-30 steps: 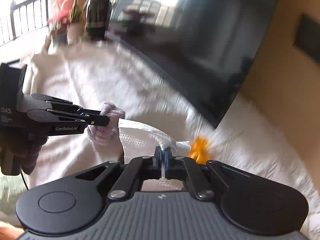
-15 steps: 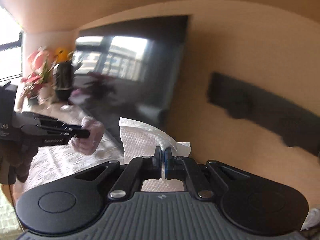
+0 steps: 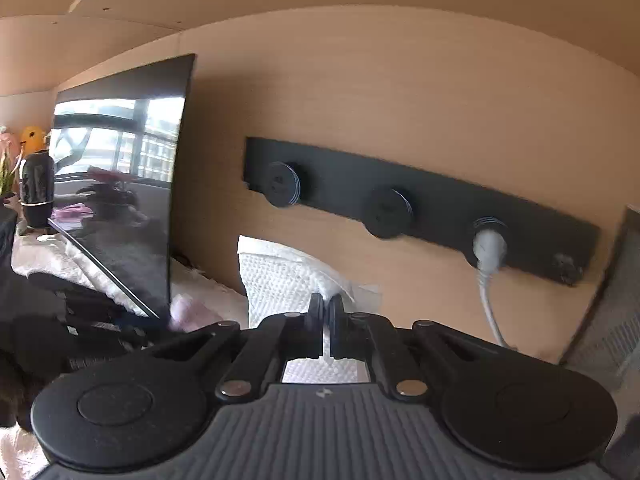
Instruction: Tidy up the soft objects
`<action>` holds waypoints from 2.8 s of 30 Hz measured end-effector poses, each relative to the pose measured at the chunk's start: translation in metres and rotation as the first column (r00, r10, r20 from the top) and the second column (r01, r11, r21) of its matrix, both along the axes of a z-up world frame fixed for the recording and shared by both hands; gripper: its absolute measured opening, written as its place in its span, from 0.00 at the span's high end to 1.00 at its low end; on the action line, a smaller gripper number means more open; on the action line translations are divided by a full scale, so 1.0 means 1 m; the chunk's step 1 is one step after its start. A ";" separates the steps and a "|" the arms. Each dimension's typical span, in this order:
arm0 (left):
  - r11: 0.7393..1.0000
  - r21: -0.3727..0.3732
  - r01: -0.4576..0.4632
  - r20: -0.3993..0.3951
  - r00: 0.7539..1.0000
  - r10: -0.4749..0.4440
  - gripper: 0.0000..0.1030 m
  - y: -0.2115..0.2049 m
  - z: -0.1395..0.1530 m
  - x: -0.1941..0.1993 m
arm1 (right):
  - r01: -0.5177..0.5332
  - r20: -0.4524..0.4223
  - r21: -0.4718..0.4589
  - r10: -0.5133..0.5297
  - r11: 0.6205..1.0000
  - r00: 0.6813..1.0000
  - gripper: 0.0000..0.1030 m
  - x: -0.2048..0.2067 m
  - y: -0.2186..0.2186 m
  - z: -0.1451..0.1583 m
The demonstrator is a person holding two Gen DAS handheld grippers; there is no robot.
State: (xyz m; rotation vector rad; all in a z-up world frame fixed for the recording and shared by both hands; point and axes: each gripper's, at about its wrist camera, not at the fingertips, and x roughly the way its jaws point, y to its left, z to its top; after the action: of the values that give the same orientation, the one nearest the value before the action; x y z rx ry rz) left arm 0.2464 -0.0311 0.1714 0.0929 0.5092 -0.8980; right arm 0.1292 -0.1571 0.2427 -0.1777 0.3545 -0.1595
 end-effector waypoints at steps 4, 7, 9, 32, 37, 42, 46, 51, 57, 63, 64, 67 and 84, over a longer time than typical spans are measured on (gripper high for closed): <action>0.998 0.024 0.050 -0.057 0.997 -0.049 0.85 -0.029 -0.020 -0.010 | 0.018 -0.019 0.011 -0.018 1.000 1.000 0.97 -0.002 -0.012 -0.013; 0.997 0.039 0.068 -0.115 0.991 -0.064 0.84 -0.043 -0.039 -0.007 | 0.020 -0.041 0.028 -0.019 0.999 0.999 0.97 -0.005 -0.022 -0.023; 0.996 0.053 0.078 -0.151 0.986 -0.069 0.83 -0.050 -0.052 -0.008 | 0.022 -0.064 0.040 -0.020 0.999 0.998 0.97 0.003 -0.024 -0.035; 0.982 0.178 0.056 -0.231 0.973 -0.014 0.80 -0.040 -0.097 -0.006 | 0.112 -0.512 0.104 -0.044 0.988 0.858 0.97 0.111 -0.046 -0.206; 0.980 0.192 0.052 -0.229 0.973 -0.007 0.80 -0.037 -0.101 -0.007 | 0.115 -0.556 0.089 -0.046 0.989 0.830 0.97 0.114 -0.044 -0.217; 0.986 0.161 0.039 -0.219 0.976 -0.003 0.80 -0.029 -0.097 -0.010 | 0.136 -0.520 0.170 -0.028 0.976 0.854 0.81 0.103 -0.052 -0.199; 0.990 0.133 0.041 -0.193 0.981 -0.015 0.80 -0.025 -0.092 -0.016 | 0.129 -0.426 0.171 -0.045 0.977 0.903 0.67 0.085 -0.048 -0.174; 1.000 0.022 -0.002 -0.124 0.992 0.005 0.80 -0.008 -0.079 -0.027 | 0.120 -0.329 0.124 -0.073 0.985 0.941 0.65 0.062 -0.032 -0.147; 0.997 -0.061 -0.052 -0.094 0.995 0.046 0.80 0.024 -0.065 -0.034 | 0.167 -0.146 0.096 -0.152 0.981 0.977 0.45 0.027 -0.017 -0.124; 0.982 -0.081 -0.170 -0.114 0.981 0.160 0.80 0.085 -0.066 -0.040 | 0.141 -0.153 0.076 -0.128 0.987 0.980 0.43 0.003 0.005 -0.130; 0.978 -0.079 -0.192 -0.116 0.976 0.183 0.80 0.096 -0.067 -0.042 | 0.123 -0.163 0.082 -0.108 0.989 0.981 0.43 0.000 0.010 -0.133; 0.952 -0.063 -0.300 -0.129 0.948 0.290 0.80 0.138 -0.076 -0.044 | 0.067 -0.194 0.071 -0.052 0.995 0.980 0.43 -0.009 0.030 -0.148; 0.829 -0.006 -0.559 -0.416 0.755 0.507 0.81 0.246 -0.132 -0.003 | -0.227 -0.365 -0.008 0.208 0.974 0.908 0.43 0.002 0.158 -0.207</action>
State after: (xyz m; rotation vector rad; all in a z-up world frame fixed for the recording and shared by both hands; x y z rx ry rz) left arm 0.2431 0.2150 0.0389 -0.3558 0.8066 -0.3701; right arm 0.1312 0.0012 0.0356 -0.2965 0.6958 0.0891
